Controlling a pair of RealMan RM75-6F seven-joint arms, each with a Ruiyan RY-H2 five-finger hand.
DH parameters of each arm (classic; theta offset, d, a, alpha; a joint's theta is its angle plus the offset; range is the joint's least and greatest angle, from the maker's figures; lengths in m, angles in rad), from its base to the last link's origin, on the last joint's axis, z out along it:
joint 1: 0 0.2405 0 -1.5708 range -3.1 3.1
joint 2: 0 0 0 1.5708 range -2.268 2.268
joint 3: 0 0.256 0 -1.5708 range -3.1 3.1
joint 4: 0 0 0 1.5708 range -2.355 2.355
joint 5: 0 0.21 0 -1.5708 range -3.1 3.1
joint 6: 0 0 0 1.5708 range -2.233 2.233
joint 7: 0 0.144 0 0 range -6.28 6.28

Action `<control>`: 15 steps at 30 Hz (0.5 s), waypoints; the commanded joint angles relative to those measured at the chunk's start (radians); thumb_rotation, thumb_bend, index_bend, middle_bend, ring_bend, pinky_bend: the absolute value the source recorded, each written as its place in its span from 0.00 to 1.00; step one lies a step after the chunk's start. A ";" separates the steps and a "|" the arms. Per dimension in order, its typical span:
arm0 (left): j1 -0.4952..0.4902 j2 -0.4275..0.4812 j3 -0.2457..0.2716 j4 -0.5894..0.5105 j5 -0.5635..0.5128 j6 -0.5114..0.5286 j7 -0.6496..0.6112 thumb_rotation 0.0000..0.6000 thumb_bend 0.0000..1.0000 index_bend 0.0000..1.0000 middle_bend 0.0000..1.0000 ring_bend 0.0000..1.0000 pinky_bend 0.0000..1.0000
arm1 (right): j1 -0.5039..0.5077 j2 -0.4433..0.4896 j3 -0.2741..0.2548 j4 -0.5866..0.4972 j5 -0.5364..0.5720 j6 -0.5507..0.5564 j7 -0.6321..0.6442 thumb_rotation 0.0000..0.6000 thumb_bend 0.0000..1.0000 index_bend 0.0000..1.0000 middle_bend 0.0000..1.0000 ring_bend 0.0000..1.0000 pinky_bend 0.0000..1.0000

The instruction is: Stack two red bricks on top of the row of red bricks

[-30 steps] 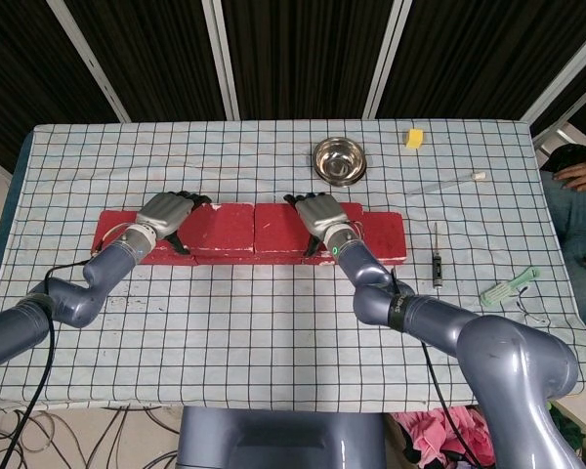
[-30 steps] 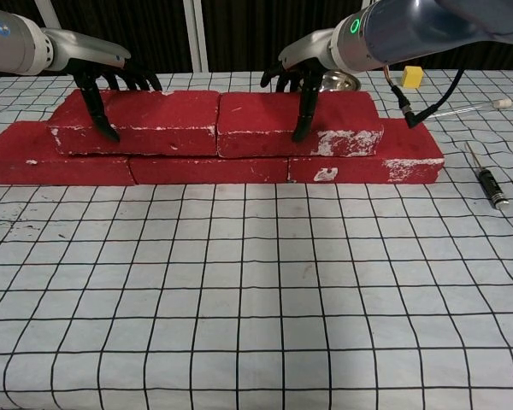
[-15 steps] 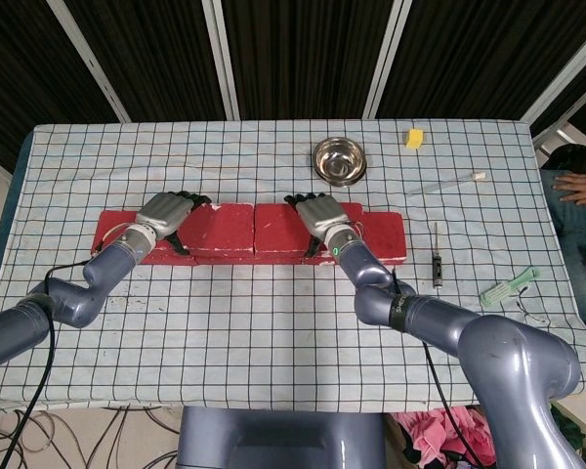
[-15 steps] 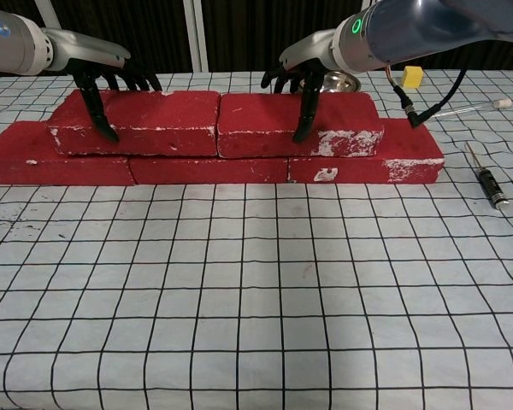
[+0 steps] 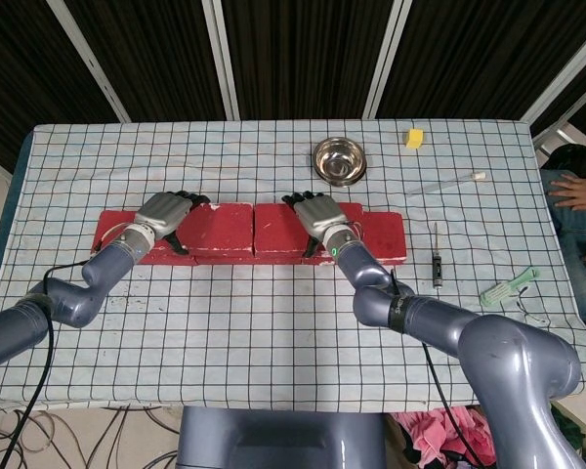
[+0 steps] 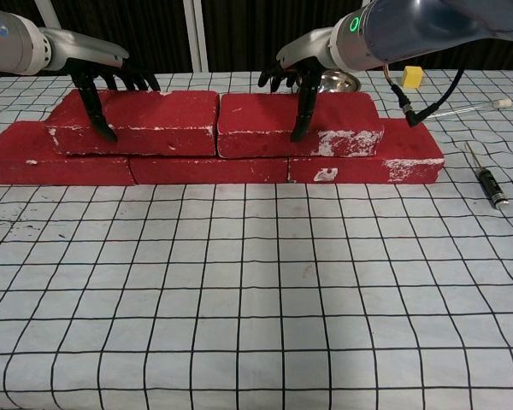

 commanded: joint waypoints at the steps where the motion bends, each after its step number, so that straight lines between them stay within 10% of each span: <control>1: 0.000 0.000 0.001 0.001 -0.001 -0.001 0.000 1.00 0.03 0.16 0.16 0.10 0.20 | 0.000 0.003 0.004 -0.006 -0.004 0.007 0.001 1.00 0.00 0.00 0.04 0.03 0.12; 15: -0.002 -0.001 0.000 -0.002 0.001 0.004 0.001 1.00 0.03 0.16 0.16 0.10 0.20 | -0.001 0.054 0.026 -0.080 -0.024 0.046 0.001 1.00 0.00 0.00 0.04 0.03 0.12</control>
